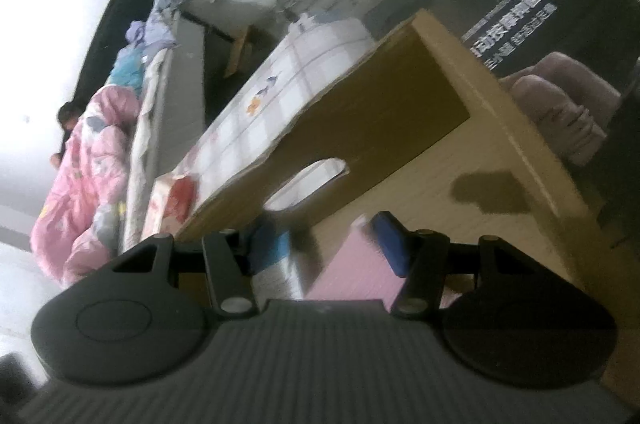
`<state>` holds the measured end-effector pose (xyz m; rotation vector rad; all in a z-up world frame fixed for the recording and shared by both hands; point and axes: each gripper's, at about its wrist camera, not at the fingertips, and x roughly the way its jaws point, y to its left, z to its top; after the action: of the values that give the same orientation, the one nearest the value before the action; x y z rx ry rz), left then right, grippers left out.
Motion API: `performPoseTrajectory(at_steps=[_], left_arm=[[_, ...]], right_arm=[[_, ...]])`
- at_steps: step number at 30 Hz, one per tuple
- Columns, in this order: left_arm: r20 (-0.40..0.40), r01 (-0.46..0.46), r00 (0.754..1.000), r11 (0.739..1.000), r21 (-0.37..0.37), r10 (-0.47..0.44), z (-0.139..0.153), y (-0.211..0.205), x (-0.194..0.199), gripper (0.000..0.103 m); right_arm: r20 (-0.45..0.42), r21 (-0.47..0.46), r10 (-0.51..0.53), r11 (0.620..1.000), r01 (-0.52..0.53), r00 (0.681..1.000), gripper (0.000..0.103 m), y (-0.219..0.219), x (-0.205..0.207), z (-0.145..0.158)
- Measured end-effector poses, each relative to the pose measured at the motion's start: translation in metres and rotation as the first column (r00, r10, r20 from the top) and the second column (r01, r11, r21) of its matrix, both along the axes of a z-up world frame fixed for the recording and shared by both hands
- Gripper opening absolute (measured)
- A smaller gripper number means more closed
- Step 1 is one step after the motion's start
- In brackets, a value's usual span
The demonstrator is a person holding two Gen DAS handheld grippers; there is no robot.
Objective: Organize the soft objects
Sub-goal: 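Carry the pink pad with the right tool into the cardboard box, release, then reach the right tool to the clear snack bag and grasp it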
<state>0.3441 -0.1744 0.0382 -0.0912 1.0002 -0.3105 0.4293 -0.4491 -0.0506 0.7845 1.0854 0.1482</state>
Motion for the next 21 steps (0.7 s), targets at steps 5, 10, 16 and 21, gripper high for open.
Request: performPoseTrajectory(at_steps=[5,10,16,21], left_arm=[[0.048,-0.037,0.998,0.999,-0.007,0.037,0.028,0.038,-0.028,0.064],[0.081,-0.089,0.992,0.995,-0.04,0.092,0.046,0.079,-0.055,0.069],[0.121,-0.147,0.981,0.988,-0.058,0.153,0.05,0.122,-0.094,0.073],[0.138,-0.205,0.969,0.979,-0.02,0.206,0.037,0.153,-0.126,0.073]], right_arm=[[-0.033,0.015,0.03,0.999,-0.03,0.999,0.054,0.007,-0.015,-0.003],[-0.082,0.03,0.016,0.999,-0.014,0.996,0.055,0.005,-0.04,-0.001],[-0.216,0.029,-0.035,0.999,0.043,0.976,0.056,0.008,-0.052,-0.031],[-0.254,0.064,-0.057,0.995,0.076,0.966,0.056,0.026,-0.049,-0.048]])
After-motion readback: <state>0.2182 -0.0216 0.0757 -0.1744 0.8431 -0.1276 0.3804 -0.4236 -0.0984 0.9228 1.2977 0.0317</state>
